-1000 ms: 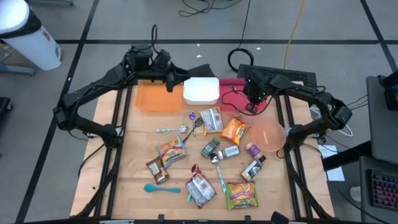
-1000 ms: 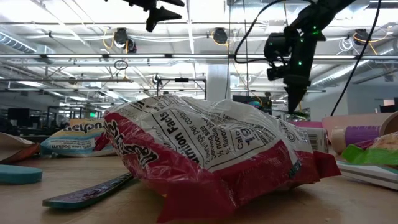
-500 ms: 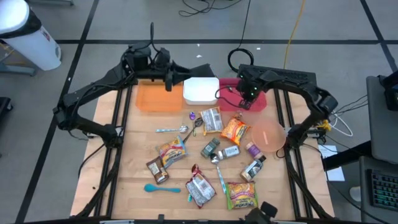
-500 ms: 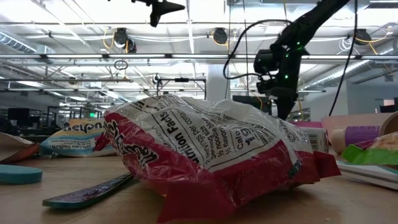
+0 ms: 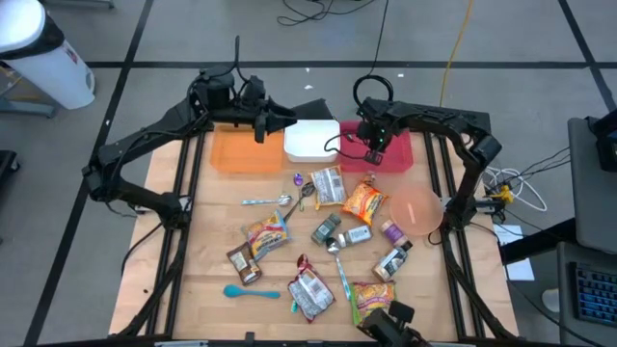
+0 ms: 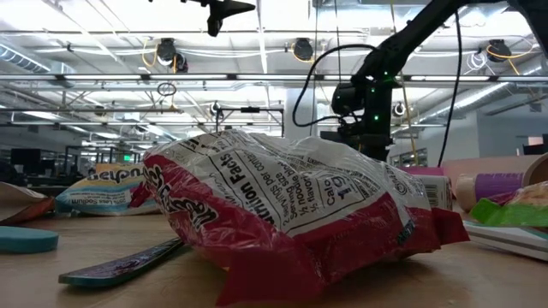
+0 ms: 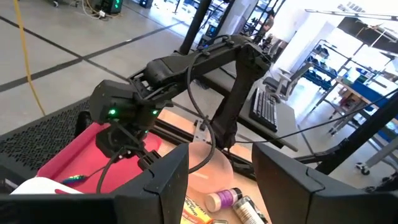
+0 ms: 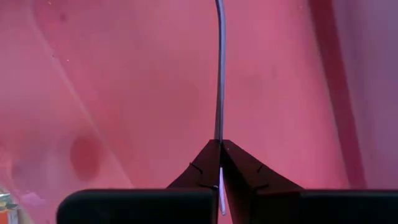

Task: Pick & Place Food Item
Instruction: Put the violet spoon into the red bin

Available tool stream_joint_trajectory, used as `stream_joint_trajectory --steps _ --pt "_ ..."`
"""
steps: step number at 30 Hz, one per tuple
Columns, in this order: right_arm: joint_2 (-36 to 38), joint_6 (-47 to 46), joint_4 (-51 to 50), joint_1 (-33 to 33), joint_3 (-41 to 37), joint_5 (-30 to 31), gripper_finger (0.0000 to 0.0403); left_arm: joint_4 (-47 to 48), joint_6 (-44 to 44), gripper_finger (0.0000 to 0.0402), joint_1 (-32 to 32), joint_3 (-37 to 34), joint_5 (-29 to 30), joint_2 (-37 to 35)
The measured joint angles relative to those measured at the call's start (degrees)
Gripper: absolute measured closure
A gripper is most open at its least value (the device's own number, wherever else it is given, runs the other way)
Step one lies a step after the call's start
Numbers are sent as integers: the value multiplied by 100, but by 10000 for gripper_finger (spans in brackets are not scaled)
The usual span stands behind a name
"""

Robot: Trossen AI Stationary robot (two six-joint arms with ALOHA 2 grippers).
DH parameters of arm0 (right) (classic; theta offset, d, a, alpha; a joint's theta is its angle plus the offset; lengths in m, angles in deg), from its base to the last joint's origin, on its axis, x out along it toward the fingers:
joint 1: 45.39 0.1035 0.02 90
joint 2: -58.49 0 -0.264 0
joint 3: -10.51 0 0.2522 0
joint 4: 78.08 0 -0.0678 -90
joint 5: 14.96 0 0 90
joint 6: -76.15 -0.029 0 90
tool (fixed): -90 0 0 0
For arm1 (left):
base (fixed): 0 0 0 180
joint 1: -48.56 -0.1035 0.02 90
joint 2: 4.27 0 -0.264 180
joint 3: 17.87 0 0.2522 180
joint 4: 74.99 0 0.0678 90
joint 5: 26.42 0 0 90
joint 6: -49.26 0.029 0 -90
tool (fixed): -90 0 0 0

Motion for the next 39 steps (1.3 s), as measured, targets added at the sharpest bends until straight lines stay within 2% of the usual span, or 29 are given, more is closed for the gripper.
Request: stream_joint_trajectory --steps 21,39 --pt "-97 46 31 0 -15 -27 403 7 107 218 0 0 -17 -2" --pt "-97 -452 412 -5 -515 -24 403 208 138 218 0 0 -11 -7"
